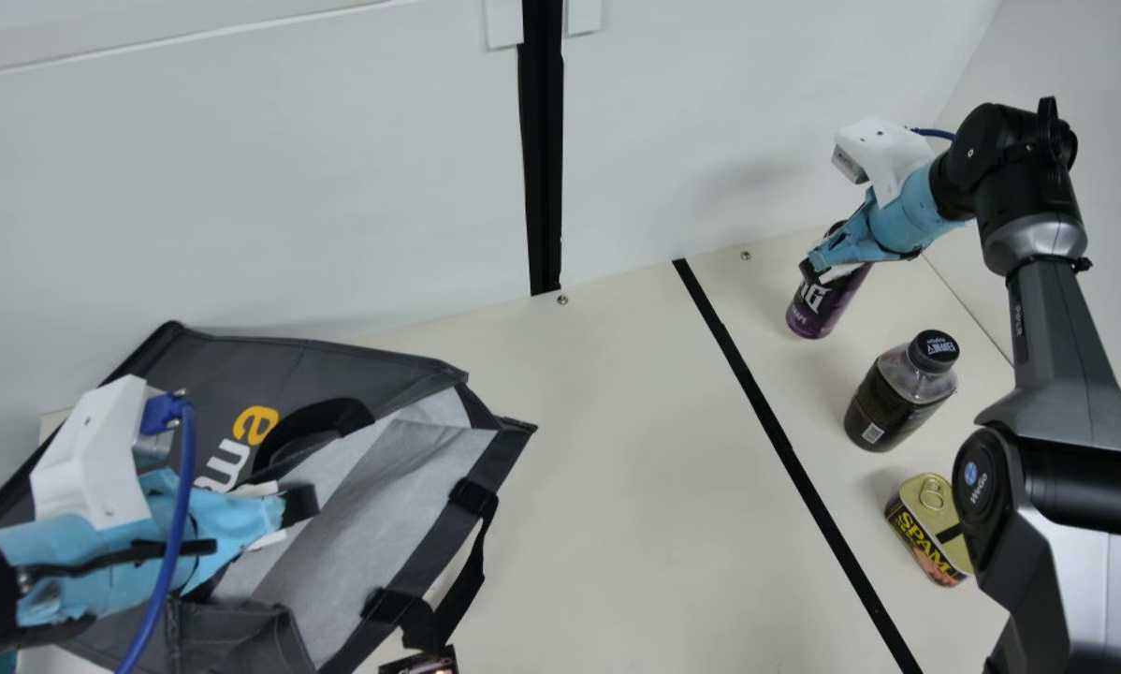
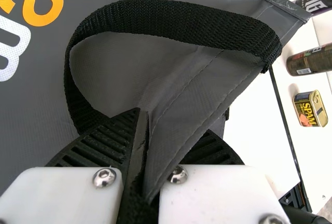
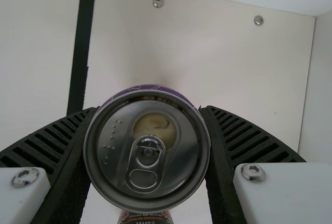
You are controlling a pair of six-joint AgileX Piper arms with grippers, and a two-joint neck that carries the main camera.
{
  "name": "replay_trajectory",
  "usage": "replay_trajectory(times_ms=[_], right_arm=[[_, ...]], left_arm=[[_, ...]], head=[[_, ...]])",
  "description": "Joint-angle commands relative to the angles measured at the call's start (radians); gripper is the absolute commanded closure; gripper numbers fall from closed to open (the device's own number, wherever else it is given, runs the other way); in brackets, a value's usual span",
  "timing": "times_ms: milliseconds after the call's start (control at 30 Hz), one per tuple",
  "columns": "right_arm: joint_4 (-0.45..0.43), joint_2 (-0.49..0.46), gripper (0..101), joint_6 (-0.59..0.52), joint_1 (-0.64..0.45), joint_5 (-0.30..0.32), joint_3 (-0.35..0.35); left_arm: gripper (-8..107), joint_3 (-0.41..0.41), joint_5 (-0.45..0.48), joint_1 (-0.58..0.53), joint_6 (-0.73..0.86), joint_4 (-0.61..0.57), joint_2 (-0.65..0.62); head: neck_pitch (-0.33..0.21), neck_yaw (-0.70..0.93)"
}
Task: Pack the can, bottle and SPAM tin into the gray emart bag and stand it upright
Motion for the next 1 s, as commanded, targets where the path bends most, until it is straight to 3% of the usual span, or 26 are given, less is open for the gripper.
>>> replay_trajectory(times_ms=[0,967], right_arm=[[0.005,-0.012,101,-0.012,0.004,-0.002,0.011],[0.024,-0.285,101,-0.116,0.162,-0.002,0.291]], left_arm=[[107,0.000,0.000,0.000,0.000,0.000,0.000],[107,0.000,0.000,0.000,0.000,0.000,0.000]], head=[[-0.023,-0.002],[-0.023,-0.002]])
